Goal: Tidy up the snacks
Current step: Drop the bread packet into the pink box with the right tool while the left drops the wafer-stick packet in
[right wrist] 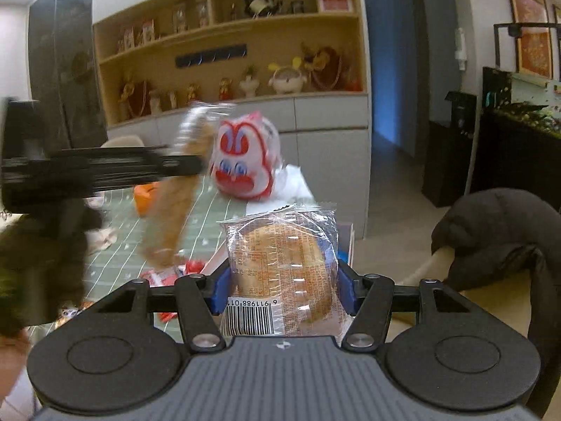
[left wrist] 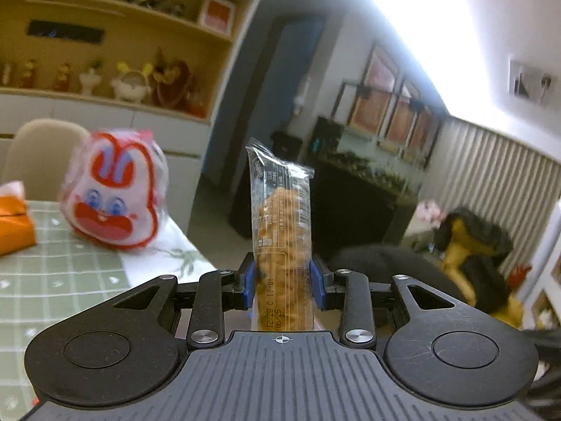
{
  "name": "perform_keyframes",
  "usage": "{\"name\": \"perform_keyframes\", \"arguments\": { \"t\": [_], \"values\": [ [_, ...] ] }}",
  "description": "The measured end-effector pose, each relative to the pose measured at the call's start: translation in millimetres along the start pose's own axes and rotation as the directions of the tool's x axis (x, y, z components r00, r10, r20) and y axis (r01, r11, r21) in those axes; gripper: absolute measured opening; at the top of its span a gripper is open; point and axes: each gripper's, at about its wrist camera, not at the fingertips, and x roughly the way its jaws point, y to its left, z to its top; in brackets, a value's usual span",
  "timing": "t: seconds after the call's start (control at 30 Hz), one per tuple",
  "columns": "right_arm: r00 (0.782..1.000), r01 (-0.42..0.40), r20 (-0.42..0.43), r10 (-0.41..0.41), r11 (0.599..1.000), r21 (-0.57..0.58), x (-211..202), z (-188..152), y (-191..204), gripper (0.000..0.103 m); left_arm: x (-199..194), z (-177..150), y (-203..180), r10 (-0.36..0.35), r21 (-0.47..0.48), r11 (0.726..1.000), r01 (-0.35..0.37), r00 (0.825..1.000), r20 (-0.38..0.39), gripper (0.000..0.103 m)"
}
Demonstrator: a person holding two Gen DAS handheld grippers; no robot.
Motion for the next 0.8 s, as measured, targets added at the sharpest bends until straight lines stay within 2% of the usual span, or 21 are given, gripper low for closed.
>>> {"name": "perform_keyframes", "arguments": {
  "t": [0.03, 0.1, 0.13, 0.17, 0.27, 0.4, 0.5, 0.57, 0.6, 0.67, 0.8],
  "values": [
    [1.000, 0.007, 0.009, -0.007, 1.000, 0.001, 2.0, -0.1, -3.5, 0.059, 24.1, -5.5, 5.4, 0.012, -0.015, 1.000, -0.013, 0.996, -0.086, 0.036],
    [1.000, 0.025, 0.012, -0.025, 1.000, 0.006, 6.8, -1.5, -10.0, 0.059, 57.5, -22.4, 18.1, 0.019, -0.059, 0.998, -0.034, 0.971, -0.240, 0.038],
    [0.999, 0.037, 0.010, -0.037, 0.999, 0.007, 10.3, -3.1, -13.4, 0.059, 66.2, -30.7, 23.5, 0.009, -0.070, 0.997, -0.029, 0.961, -0.275, 0.038],
    [0.999, 0.053, 0.010, -0.053, 0.999, 0.001, 14.2, -4.5, -16.4, 0.059, 68.7, -36.6, 28.0, 0.006, -0.073, 0.997, -0.027, 0.960, -0.280, 0.038],
    [0.995, 0.096, 0.005, -0.096, 0.995, 0.006, 31.7, -2.5, -27.2, 0.059, 47.7, -32.0, 41.0, -0.001, -0.117, 0.993, -0.023, 0.980, -0.201, 0.038],
    [0.999, 0.042, -0.021, -0.040, 0.995, 0.086, 58.3, 16.5, -34.6, 0.059, -1.3, -21.4, 54.8, 0.010, -0.149, 0.988, -0.030, 0.991, -0.133, 0.038],
    [0.999, 0.005, -0.053, 0.002, 0.992, 0.124, 94.1, 40.9, -29.6, 0.060, -35.3, -29.5, 63.7, 0.028, -0.167, 0.985, -0.052, 0.989, -0.146, 0.038],
    [0.990, -0.036, -0.132, 0.056, 0.988, 0.149, 129.6, 55.1, -21.0, 0.067, -56.8, -41.0, 81.0, 0.034, -0.213, 0.975, -0.070, 0.985, -0.169, 0.038],
    [0.982, -0.044, -0.176, 0.070, 0.988, 0.149, 146.8, 59.6, -13.8, 0.067, -67.5, -48.9, 88.5, 0.036, -0.233, 0.969, -0.078, 0.983, -0.181, 0.038],
    [0.974, 0.011, -0.226, 0.021, 0.990, 0.137, 166.9, 60.8, -0.9, 0.067, -95.3, -68.7, 108.3, 0.051, -0.275, 0.955, -0.109, 0.976, -0.209, 0.038],
    [0.973, 0.054, -0.229, -0.036, 0.996, 0.071, 163.4, 51.7, 24.4, 0.072, -139.1, -95.7, 153.9, 0.125, -0.325, 0.925, -0.195, 0.966, -0.225, 0.038]
  ]
}}
